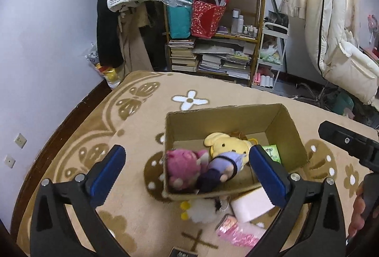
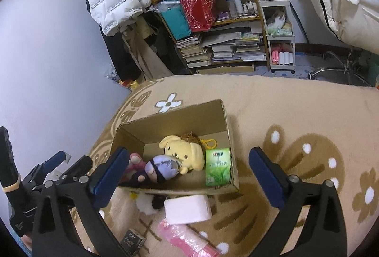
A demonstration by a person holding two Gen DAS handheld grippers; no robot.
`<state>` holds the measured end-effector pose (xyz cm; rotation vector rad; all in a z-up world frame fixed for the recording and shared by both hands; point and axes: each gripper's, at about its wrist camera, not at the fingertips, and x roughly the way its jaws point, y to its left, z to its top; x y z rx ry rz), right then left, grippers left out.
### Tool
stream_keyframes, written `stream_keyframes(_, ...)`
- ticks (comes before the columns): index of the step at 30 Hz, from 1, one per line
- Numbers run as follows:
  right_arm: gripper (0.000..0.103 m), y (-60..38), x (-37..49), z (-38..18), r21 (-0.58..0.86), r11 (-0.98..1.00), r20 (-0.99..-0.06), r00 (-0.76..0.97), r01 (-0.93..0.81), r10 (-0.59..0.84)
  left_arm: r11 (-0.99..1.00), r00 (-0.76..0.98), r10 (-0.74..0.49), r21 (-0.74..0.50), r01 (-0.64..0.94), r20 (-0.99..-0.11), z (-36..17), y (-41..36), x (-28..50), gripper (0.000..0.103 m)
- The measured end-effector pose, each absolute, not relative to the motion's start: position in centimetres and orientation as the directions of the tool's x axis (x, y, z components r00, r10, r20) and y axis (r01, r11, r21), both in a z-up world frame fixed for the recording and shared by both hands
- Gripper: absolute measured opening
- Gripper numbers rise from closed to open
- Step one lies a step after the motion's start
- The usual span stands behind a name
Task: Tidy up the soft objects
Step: 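Open the right tool over the box while the left tool releases the doll inside, then move both tools back toward the pink roll and black tissue pack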
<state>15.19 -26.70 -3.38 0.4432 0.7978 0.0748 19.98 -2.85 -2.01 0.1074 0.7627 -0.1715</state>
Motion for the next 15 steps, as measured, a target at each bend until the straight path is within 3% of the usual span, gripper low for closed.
stream_keyframes(8,0.103,-25.8,12.9,-4.0,0.417,0.906,-0.675,0.693,0.076,0.253,0.988,0.691,-0.060,0.058,0.146,-0.721,-1.9,-1.1,16.6,0.103)
stream_keyframes(15,0.103,-24.6,11.6,-5.5,0.449,0.893,-0.688,0.652,0.040,0.317,0.991,0.616,-0.100,-0.025,0.129,-0.782,-4.1,-0.2,14.4,0.103)
